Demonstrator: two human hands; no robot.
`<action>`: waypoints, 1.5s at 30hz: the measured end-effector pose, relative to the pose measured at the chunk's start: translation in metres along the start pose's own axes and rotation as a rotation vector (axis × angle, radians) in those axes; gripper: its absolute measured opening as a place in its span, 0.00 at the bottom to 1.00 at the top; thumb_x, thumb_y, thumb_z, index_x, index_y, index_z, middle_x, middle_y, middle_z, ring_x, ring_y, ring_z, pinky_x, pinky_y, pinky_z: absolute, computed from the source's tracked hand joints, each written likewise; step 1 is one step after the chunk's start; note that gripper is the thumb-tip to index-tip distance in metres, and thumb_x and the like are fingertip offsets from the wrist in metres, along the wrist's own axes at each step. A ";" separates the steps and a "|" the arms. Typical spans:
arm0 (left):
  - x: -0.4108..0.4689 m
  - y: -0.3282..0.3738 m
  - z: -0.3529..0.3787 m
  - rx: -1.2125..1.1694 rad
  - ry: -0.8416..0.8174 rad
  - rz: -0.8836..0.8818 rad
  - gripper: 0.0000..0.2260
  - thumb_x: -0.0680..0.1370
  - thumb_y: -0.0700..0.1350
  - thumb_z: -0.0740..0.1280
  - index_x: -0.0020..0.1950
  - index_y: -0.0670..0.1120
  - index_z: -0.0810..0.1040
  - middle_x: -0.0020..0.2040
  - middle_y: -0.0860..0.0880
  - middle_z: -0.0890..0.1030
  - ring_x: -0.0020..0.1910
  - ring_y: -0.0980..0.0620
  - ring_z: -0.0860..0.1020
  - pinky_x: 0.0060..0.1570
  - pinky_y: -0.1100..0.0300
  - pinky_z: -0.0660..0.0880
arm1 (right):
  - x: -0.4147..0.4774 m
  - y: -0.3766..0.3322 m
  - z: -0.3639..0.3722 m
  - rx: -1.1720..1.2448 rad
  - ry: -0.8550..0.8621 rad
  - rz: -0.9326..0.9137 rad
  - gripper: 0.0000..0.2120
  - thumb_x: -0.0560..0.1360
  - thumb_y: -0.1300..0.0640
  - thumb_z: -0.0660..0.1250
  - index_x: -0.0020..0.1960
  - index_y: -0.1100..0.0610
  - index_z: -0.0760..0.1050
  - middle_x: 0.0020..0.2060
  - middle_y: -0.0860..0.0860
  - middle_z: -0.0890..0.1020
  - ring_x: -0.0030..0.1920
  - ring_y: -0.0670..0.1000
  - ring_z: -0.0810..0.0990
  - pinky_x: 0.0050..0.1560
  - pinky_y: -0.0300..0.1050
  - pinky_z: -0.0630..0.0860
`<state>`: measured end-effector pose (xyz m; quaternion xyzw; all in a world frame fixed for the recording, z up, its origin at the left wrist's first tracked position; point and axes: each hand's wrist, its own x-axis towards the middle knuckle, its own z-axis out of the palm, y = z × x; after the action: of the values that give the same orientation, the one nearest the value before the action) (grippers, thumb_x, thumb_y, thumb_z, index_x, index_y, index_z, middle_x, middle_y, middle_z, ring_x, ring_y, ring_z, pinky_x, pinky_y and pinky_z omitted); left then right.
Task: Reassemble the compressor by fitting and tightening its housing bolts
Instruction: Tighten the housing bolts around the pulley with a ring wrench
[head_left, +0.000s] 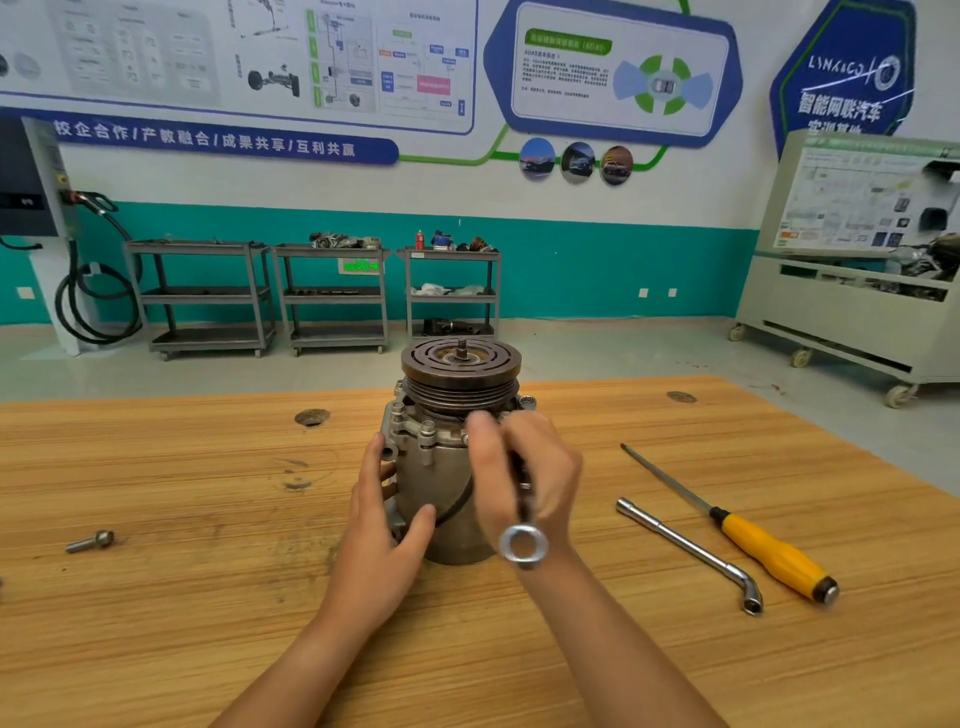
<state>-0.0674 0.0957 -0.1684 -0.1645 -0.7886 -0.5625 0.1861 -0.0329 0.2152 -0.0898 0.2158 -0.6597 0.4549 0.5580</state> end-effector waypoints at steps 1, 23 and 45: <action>0.000 0.000 0.000 -0.003 -0.007 -0.002 0.39 0.75 0.44 0.69 0.69 0.70 0.45 0.70 0.56 0.63 0.64 0.61 0.68 0.58 0.63 0.67 | 0.000 -0.002 0.010 -0.066 0.016 -0.052 0.19 0.74 0.54 0.62 0.26 0.54 0.61 0.22 0.47 0.62 0.26 0.46 0.61 0.32 0.39 0.61; 0.001 0.001 -0.001 0.026 0.022 -0.002 0.40 0.76 0.47 0.67 0.58 0.83 0.41 0.71 0.55 0.63 0.67 0.57 0.66 0.61 0.59 0.67 | 0.093 0.031 -0.056 1.071 0.514 0.724 0.30 0.82 0.50 0.48 0.20 0.53 0.59 0.16 0.46 0.55 0.21 0.47 0.47 0.25 0.35 0.50; 0.002 -0.001 0.001 0.035 0.029 -0.001 0.40 0.76 0.46 0.67 0.59 0.82 0.41 0.70 0.57 0.63 0.65 0.59 0.67 0.61 0.58 0.68 | 0.086 0.078 -0.076 0.971 0.395 1.011 0.31 0.81 0.49 0.50 0.19 0.52 0.60 0.16 0.46 0.56 0.16 0.45 0.53 0.19 0.32 0.54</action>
<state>-0.0695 0.0959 -0.1690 -0.1525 -0.7957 -0.5509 0.2002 -0.0782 0.3370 -0.0405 0.0218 -0.2894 0.9290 0.2298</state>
